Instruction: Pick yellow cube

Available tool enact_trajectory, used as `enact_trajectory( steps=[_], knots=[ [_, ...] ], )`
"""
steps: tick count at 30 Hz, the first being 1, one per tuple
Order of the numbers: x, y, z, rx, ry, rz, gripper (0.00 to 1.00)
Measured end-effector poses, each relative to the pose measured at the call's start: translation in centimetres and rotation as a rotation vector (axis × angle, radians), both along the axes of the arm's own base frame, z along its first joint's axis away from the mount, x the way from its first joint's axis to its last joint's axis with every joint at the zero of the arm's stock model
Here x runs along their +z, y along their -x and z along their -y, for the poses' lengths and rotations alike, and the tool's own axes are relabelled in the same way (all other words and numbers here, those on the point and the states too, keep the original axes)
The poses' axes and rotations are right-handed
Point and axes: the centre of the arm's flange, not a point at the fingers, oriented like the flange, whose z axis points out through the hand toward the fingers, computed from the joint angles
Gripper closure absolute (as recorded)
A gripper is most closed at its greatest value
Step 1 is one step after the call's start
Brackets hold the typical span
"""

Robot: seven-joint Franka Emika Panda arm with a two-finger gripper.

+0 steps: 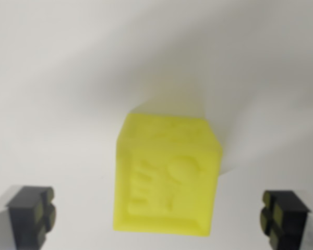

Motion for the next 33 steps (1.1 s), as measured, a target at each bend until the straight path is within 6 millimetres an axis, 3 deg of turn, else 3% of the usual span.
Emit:
enact_trajectory(
  steps=[15, 33],
  knots=[
    [-1.7, 0.9, -0.5, -0.036, -0.001, -0.005, 0.0],
    [-6.1, 0.9, -0.5, -0.036, -0.001, -0.005, 0.0]
  ],
)
